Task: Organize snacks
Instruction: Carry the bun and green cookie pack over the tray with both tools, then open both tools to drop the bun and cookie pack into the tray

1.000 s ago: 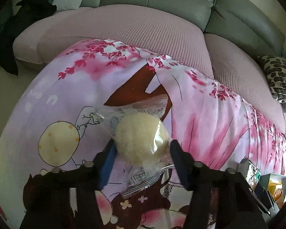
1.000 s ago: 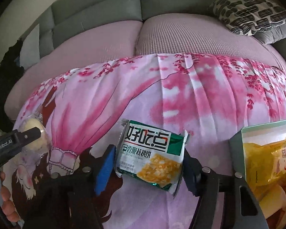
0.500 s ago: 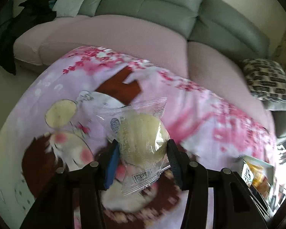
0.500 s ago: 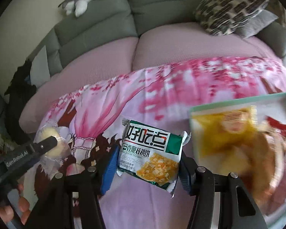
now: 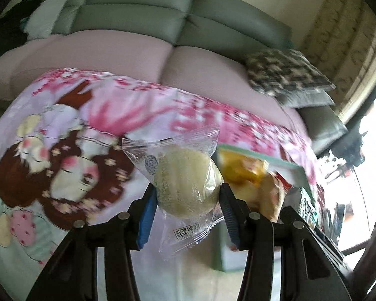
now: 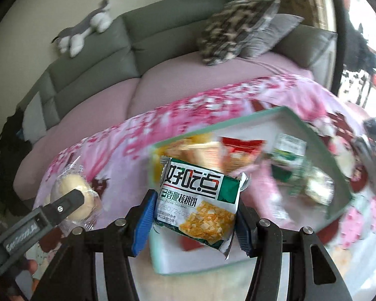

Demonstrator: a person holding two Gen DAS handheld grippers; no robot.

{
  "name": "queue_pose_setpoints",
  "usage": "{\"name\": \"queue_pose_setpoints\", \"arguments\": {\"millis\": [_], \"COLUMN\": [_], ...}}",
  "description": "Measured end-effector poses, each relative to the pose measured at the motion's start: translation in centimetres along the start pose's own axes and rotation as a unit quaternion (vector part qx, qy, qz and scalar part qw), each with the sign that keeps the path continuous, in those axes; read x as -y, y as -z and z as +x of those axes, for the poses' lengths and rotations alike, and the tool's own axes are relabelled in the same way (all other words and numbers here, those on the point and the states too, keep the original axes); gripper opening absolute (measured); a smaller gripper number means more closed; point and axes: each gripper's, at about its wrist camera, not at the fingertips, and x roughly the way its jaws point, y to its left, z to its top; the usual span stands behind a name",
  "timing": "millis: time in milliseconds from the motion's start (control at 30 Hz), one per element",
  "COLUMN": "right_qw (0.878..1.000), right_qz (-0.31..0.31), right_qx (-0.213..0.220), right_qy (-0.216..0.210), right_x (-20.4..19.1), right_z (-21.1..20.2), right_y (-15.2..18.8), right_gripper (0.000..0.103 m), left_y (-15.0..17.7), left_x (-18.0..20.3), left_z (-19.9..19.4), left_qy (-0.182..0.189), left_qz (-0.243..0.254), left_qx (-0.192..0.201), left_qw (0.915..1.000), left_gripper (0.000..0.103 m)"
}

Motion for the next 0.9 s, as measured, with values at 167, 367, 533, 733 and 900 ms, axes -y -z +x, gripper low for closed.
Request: {"name": "queue_pose_setpoints", "arguments": {"millis": [167, 367, 533, 733, 900], "right_qw": [0.999, 0.997, 0.997, 0.996, 0.996], "right_qz": [0.034, 0.056, 0.063, 0.059, 0.050], "right_qx": [-0.005, -0.006, -0.016, -0.027, -0.026], "right_qy": [0.030, 0.044, 0.051, 0.057, 0.062], "right_x": [4.7, 8.3, 9.5, 9.6, 9.4], "right_z": [-0.1, 1.0, 2.1, 2.2, 1.7], "right_y": [0.0, 0.3, 0.7, 0.9, 1.0], "right_gripper": [0.060, 0.060, 0.060, 0.064, 0.071], "left_y": [2.7, 5.0, 6.6, 7.2, 7.3], "left_x": [3.9, 6.9, 8.4, 8.9, 8.6], "left_z": [1.3, 3.3, 5.1, 5.2, 4.3], "left_qy": [0.034, 0.045, 0.037, 0.027, 0.028], "left_qz": [0.043, 0.083, 0.113, 0.126, 0.119], "left_qx": [-0.008, -0.021, -0.039, -0.045, -0.043], "left_qw": [0.9984, 0.9953, 0.9921, 0.9906, 0.9916], "left_gripper": [0.052, 0.052, 0.052, 0.053, 0.066]}}
